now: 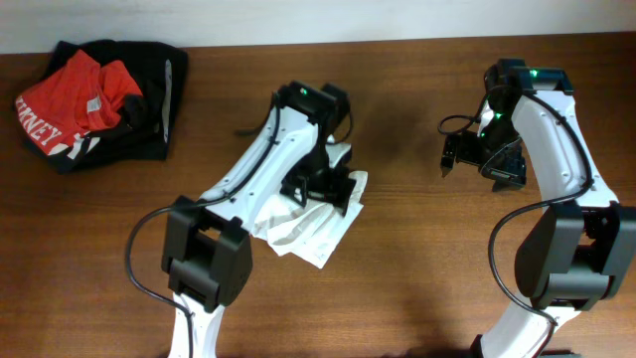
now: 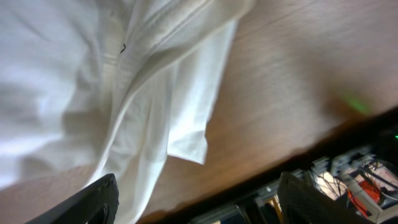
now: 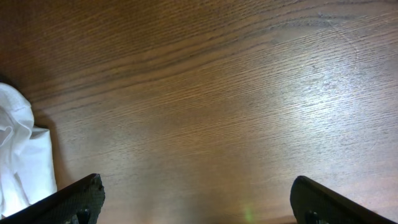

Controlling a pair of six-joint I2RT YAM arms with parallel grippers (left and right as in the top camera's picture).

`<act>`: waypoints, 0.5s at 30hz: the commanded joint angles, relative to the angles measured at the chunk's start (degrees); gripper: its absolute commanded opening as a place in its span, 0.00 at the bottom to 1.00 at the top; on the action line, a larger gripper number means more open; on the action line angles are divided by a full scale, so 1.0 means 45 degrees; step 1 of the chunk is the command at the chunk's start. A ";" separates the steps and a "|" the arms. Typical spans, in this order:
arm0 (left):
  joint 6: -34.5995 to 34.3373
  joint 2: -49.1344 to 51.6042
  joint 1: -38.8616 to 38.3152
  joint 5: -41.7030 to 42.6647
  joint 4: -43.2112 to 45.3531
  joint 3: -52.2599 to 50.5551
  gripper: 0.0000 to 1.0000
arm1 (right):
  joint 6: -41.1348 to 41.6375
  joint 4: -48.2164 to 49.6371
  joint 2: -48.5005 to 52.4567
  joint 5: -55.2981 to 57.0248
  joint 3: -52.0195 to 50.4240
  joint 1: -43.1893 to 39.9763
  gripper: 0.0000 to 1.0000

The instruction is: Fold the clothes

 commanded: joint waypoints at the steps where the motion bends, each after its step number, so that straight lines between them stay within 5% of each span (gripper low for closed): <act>1: 0.0544 -0.0073 0.0330 -0.0588 -0.1117 0.2705 0.80 | 0.0010 -0.0034 -0.0039 0.0107 -0.0039 -0.0073 0.99; 8: 0.0729 0.0306 0.0874 -0.1540 -0.1282 0.1316 0.76 | 0.0010 -0.0034 -0.0039 0.0107 -0.0039 -0.0068 0.99; 10: 0.1870 0.0393 0.0899 -0.0588 -0.1263 0.0238 0.97 | 0.0010 -0.0029 -0.0039 0.0107 -0.0039 -0.0068 0.99; 15: 0.2341 0.0393 0.0884 0.0005 -0.0811 -0.1846 0.93 | 0.0010 0.0010 -0.0039 0.0107 -0.0039 -0.0068 0.99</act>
